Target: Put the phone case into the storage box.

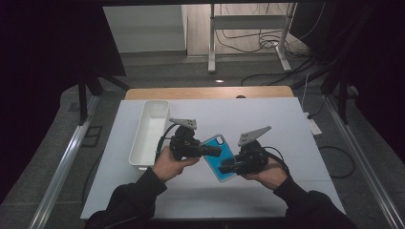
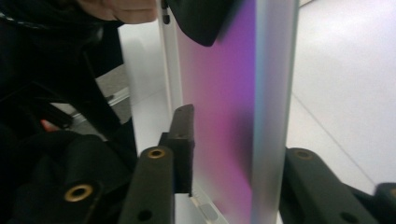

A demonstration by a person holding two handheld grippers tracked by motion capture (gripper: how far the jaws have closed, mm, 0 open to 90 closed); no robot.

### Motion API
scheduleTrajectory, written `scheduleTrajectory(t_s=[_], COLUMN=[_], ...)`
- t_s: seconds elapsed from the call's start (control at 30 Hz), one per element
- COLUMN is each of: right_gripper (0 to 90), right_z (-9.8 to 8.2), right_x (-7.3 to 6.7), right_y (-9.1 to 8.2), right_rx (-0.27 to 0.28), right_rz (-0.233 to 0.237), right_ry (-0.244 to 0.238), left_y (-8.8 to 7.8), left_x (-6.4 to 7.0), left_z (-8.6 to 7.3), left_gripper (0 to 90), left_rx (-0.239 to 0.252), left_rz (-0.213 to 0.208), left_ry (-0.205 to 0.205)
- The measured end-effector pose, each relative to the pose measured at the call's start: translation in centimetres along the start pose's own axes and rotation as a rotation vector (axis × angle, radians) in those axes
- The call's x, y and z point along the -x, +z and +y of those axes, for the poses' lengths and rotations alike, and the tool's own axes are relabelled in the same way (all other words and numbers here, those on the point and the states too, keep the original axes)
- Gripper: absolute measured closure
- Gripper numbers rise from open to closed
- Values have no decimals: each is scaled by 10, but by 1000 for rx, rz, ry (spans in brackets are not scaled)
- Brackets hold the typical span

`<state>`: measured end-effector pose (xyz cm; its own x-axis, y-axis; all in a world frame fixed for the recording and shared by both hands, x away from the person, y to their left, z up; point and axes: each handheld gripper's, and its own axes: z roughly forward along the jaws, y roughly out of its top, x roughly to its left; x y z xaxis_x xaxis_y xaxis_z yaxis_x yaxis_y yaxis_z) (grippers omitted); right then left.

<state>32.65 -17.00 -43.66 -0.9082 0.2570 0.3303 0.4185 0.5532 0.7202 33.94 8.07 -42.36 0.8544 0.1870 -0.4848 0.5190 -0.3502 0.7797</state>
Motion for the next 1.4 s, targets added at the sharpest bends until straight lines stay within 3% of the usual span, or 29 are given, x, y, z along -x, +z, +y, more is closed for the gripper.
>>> scheduleTrajectory(t_s=[0.07, 0.17, 0.23, 0.43, 0.5, 0.97, 1.2, 1.4], right_gripper=[727, 849, 857, 859, 859, 856, 856, 856], right_z=[0, 0, 0, 3, 3, 0, -1, -2], right_x=[1, 2, 2, -3, -4, 1, 1, 1], right_y=[-1, -3, -3, -4, -4, -14, -17, -17], right_rx=[0, 5, 2, -1, 2, 57, 71, 66], right_rz=[15, 57, 68, 14, -8, -168, -228, -269], right_ry=[3, 2, -6, -24, -27, -31, -40, -39], left_y=[0, 0, 0, -1, -1, -8, -9, -12], left_x=[0, 1, 1, 2, 2, 4, 3, 0], left_z=[0, 0, 0, 1, 1, 1, 0, -1], left_gripper=[849, 761, 747, 684, 618, 159, 39, 3], left_rx=[7, 8, 4, 14, 22, 72, 76, 74], left_rz=[-11, -18, -9, 25, 42, 292, 349, 383], left_ry=[1, 16, 20, 20, 11, 37, 15, -17])
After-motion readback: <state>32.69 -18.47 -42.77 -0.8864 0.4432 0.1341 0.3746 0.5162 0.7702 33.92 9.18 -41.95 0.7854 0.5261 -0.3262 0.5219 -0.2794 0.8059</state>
